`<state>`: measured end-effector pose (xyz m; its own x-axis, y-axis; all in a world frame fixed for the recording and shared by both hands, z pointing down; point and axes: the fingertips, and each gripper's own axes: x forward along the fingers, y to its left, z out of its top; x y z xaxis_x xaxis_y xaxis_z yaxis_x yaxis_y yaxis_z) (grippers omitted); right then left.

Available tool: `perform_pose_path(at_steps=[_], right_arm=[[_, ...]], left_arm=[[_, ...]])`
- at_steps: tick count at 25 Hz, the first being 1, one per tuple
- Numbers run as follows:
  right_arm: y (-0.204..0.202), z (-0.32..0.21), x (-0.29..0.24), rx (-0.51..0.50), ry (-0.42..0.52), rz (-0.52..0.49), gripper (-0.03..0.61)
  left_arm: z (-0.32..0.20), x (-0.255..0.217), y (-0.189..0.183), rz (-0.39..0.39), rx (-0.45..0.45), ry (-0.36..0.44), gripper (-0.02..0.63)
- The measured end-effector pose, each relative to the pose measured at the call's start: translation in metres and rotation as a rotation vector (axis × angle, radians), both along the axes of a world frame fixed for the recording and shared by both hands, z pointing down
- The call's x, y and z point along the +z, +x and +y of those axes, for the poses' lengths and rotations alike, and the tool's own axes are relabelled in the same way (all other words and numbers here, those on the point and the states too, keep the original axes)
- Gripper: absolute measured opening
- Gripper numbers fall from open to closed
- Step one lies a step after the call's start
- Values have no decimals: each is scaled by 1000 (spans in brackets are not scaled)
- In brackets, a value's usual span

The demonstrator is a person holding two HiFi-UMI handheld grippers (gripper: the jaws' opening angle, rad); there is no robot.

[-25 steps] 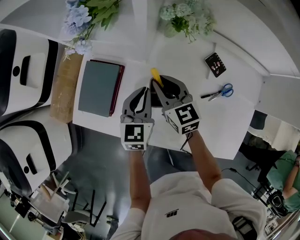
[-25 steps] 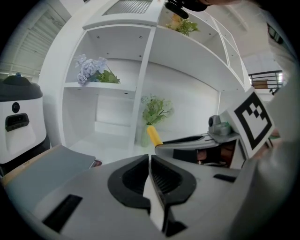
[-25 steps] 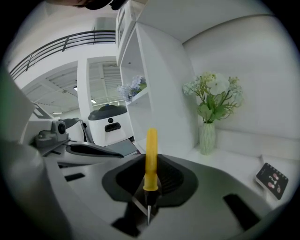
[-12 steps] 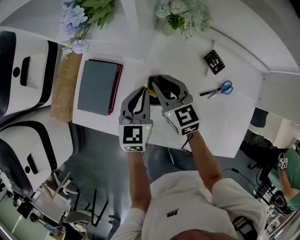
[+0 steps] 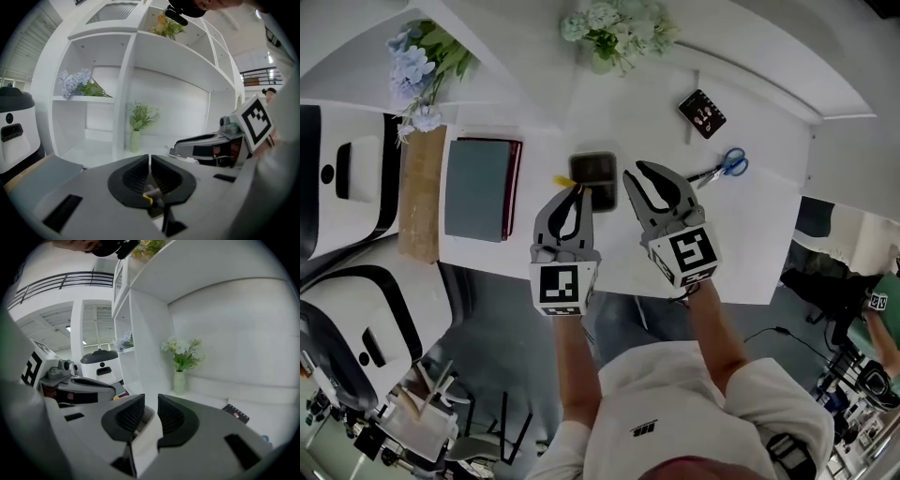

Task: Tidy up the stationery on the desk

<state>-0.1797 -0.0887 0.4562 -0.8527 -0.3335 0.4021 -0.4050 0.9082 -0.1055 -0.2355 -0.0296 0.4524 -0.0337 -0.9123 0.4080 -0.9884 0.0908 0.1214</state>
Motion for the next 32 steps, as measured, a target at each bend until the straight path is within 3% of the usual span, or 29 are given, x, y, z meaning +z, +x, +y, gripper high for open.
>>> perform_pose_path(at_steps=[12,32], right_arm=[[82,-34,18,174,-17,52,71],[223,-103,73,566,-116,152,74]], left_arm=[[-39,2,73,11,169,3,0],[-117,29,197,19,489,11,0]])
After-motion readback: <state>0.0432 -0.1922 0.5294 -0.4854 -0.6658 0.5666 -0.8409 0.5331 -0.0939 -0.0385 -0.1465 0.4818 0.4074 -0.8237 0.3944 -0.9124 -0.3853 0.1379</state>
